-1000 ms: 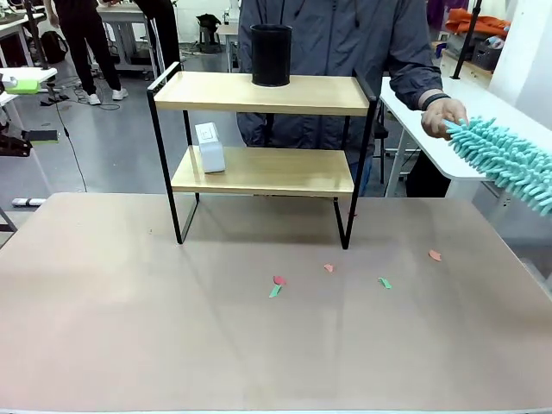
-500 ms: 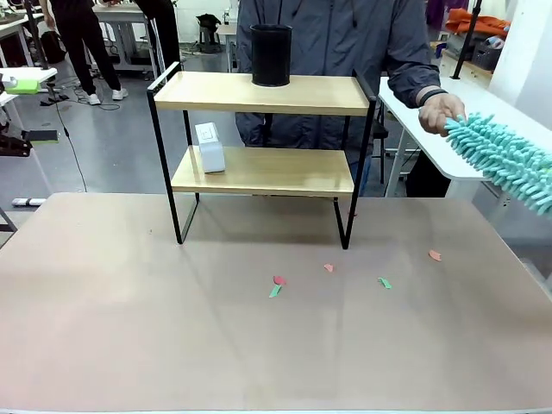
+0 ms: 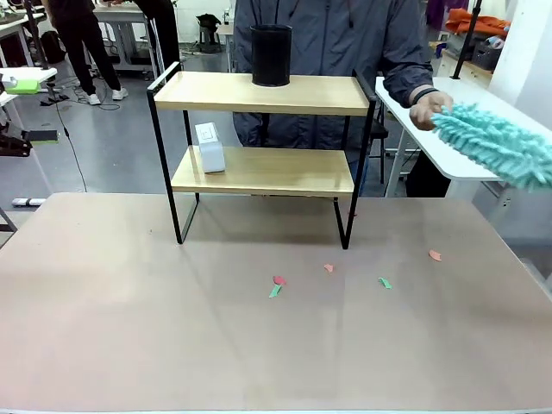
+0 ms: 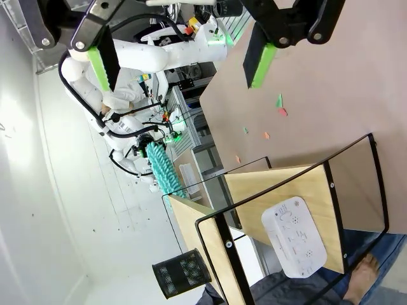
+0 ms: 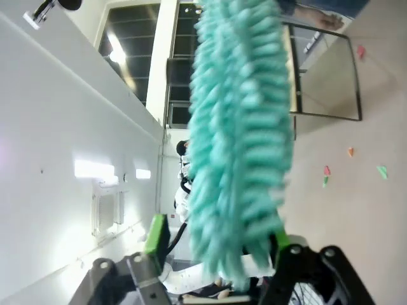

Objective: Clean the shelf.
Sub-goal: Hand the Duster back to the human.

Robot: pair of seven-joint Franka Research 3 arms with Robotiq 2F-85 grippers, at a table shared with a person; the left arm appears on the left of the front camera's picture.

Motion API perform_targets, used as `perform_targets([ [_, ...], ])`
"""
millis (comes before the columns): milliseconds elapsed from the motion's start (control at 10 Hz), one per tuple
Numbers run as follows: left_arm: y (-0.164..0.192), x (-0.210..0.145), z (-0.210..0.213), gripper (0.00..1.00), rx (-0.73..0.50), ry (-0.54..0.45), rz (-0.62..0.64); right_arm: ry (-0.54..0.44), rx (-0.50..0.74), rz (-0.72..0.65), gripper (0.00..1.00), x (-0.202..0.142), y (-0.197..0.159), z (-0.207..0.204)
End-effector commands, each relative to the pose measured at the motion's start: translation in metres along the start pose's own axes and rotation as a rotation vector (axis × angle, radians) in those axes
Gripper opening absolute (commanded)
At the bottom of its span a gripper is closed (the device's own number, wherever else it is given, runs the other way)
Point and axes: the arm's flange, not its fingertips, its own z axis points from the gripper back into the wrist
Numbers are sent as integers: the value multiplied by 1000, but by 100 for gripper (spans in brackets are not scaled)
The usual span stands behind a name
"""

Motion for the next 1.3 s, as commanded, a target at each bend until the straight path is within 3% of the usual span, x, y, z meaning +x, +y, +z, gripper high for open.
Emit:
perform_targets([
  [0, 0, 2, -2, 100, -17, -8, -18, 61, 24, 69, 100, -21, 31, -5],
  [300, 0, 2, -2, 100, -17, -8, -18, 349, -46, 113, 100, -60, 58, -56],
  [600, 0, 2, -2, 100, -17, -8, -18, 530, -91, 71, 100, -61, 41, -137],
  [700, 0, 2, -2, 100, -17, -8, -18, 526, -94, 73, 100, -59, 36, -159],
  [800, 0, 2, -2, 100, -17, -8, -18, 497, -70, 102, 100, -69, 49, -119],
  [1200, 0, 2, -2, 100, -17, -8, -18, 497, -70, 102, 100, -69, 49, -119],
])
